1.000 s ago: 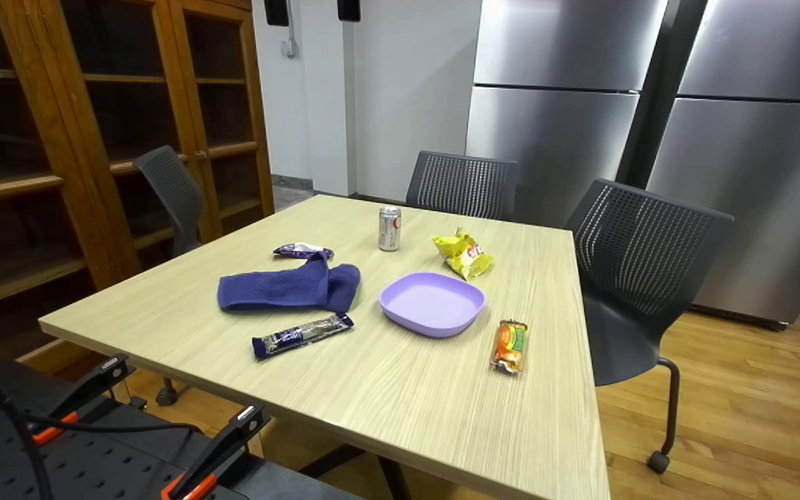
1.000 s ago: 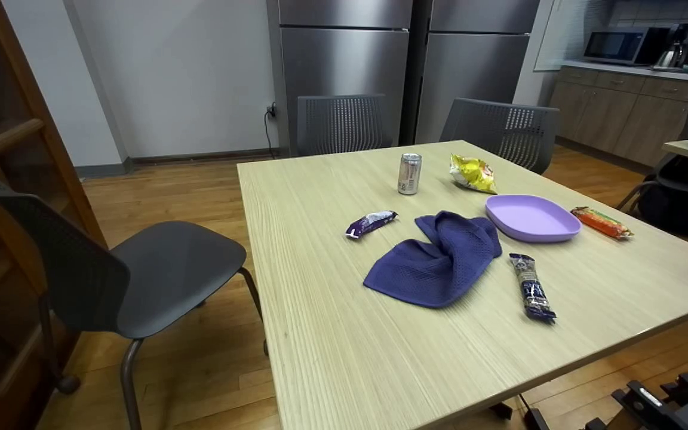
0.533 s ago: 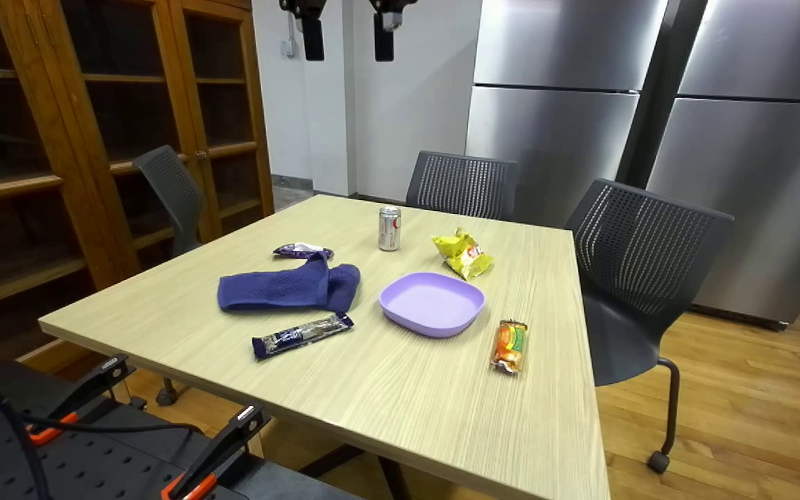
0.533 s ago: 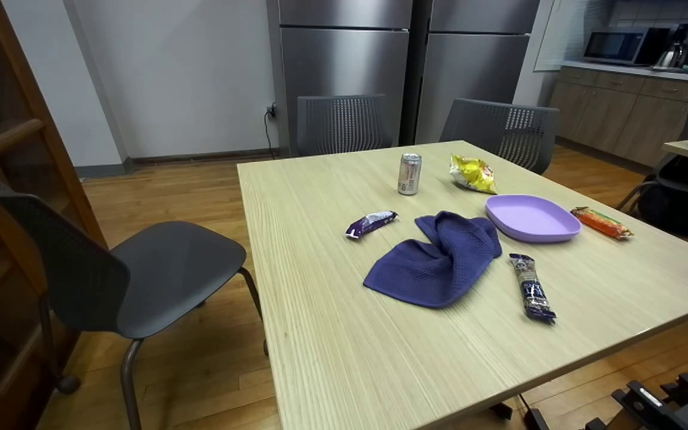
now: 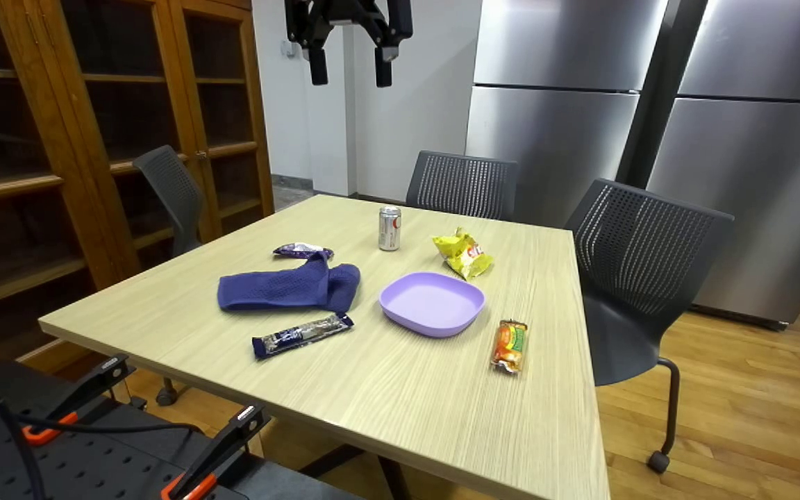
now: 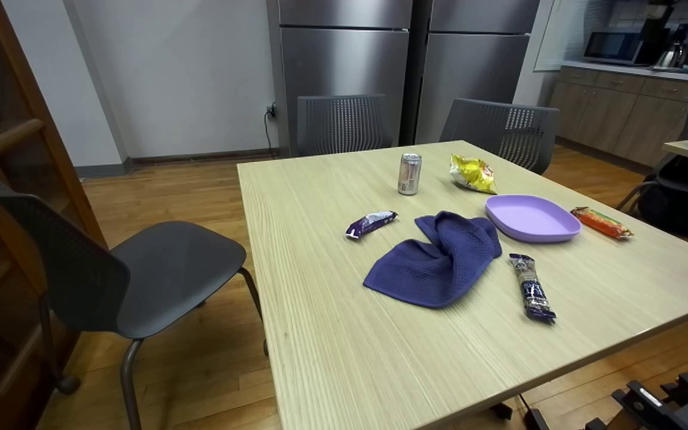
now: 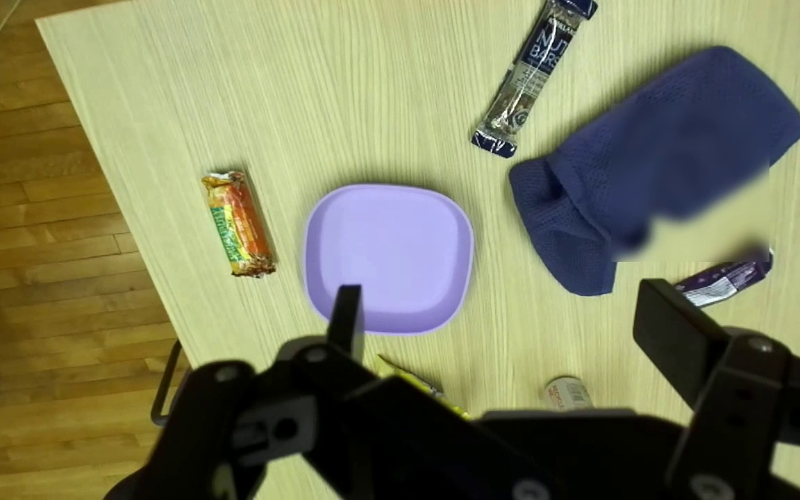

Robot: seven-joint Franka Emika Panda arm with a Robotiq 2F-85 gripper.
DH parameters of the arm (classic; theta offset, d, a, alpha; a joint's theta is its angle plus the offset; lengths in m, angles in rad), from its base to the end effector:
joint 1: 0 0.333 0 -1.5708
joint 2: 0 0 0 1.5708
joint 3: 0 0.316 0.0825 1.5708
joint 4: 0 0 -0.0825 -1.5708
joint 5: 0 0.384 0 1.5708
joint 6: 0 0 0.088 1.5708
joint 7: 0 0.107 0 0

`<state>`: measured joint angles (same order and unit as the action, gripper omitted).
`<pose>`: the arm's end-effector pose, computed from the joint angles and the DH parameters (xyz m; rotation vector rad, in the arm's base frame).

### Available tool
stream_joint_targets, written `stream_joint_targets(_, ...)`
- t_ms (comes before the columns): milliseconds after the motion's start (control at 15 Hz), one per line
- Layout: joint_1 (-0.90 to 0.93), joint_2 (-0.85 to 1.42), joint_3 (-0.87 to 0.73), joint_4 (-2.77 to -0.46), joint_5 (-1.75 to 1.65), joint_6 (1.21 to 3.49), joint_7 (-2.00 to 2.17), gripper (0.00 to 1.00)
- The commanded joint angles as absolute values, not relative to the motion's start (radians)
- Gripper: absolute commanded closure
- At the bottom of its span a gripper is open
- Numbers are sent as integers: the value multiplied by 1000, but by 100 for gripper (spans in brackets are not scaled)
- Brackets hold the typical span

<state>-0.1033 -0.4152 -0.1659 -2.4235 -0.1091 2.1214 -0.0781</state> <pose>0.4136 -0.1224 0.4685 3.0839 -0.1989 0.1595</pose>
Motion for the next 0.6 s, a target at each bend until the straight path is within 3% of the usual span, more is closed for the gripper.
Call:
stream_joint_targets(0, -86, -349, -123, -2378, -81, 2155, -48, 0)
stream_joint_targets(533, -31, -232, -43, -2295, -42, 2201, 23, 0)
